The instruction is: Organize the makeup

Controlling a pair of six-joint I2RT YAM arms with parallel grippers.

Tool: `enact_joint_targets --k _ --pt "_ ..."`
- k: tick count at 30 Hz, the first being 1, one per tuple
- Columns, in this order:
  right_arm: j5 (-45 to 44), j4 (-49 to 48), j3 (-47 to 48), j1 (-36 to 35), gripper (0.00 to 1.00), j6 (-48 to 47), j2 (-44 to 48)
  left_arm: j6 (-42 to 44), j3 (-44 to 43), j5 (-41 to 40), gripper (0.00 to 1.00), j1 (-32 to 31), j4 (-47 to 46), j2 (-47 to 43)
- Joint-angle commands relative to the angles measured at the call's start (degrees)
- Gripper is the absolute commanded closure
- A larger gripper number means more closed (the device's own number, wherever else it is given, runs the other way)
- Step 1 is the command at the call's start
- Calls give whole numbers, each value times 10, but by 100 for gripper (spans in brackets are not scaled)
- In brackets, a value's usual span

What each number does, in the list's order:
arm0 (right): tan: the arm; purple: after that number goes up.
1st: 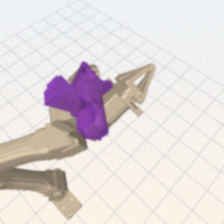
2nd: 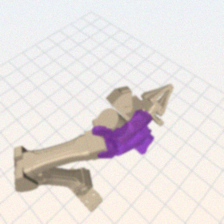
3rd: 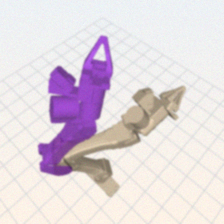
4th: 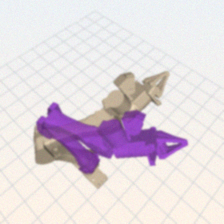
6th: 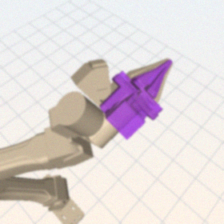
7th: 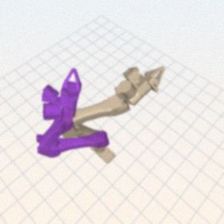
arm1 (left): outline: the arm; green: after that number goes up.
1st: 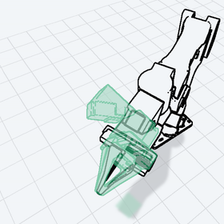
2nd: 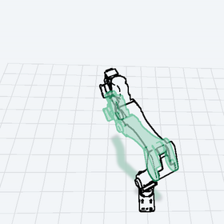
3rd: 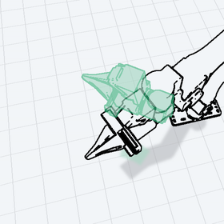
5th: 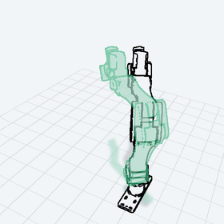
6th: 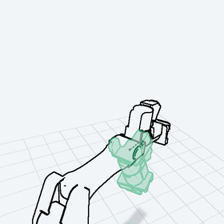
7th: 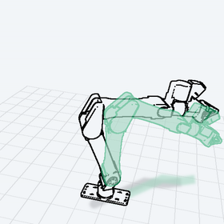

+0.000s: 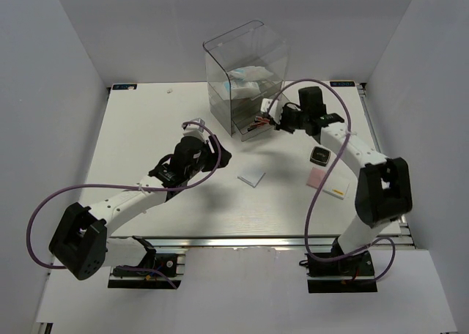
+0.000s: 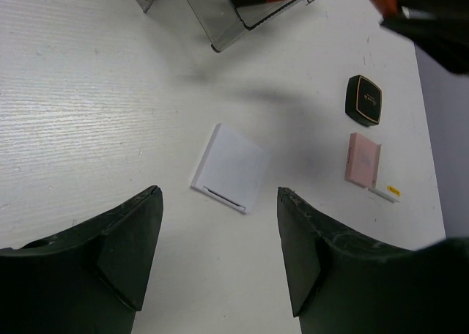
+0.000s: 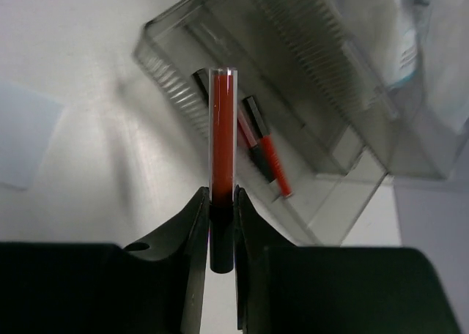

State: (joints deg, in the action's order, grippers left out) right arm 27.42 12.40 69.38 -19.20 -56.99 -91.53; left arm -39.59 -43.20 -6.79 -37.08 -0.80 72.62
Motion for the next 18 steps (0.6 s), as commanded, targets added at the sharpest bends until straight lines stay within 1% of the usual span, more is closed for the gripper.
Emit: enact_joint_targets --k 1,2,3,4,7,8,9,10,11,12,14,18 --pt "-10 -12 91 0 100 -65 -74 11 -2 10 27 3 -10 -13" --pt "-17 -6 110 -1 100 -77 -107 12 -1 7 26 3 -8 -17" --pt "-28 -5 142 -1 100 -84 -119 13 -1 6 26 2 -8 -20" --pt "-34 -8 153 -2 100 -90 -141 13 0 4 26 3 -7 -22" --pt "-46 -14 188 -4 100 -116 -169 12 7 -2 26 3 -10 -29" --pt "-47 -13 193 -6 98 -130 -175 11 7 -2 26 3 -10 -30" --pt "-54 -13 200 -7 87 -137 -180 11 8 -3 26 3 -10 -30" --pt "-58 -12 203 -8 80 -143 -190 11 8 -2 26 3 -10 -29" --pt "-63 -9 207 -10 66 -146 -196 11 7 -2 26 2 -9 -29" --pt "-72 -7 211 -11 60 -144 -201 12 6 -2 26 3 -8 -27" --pt "-76 -12 221 -11 51 -132 -209 13 2 -4 25 2 -5 -26" --pt "-76 -28 211 -9 49 -82 -188 14 0 -6 25 3 -7 -22"
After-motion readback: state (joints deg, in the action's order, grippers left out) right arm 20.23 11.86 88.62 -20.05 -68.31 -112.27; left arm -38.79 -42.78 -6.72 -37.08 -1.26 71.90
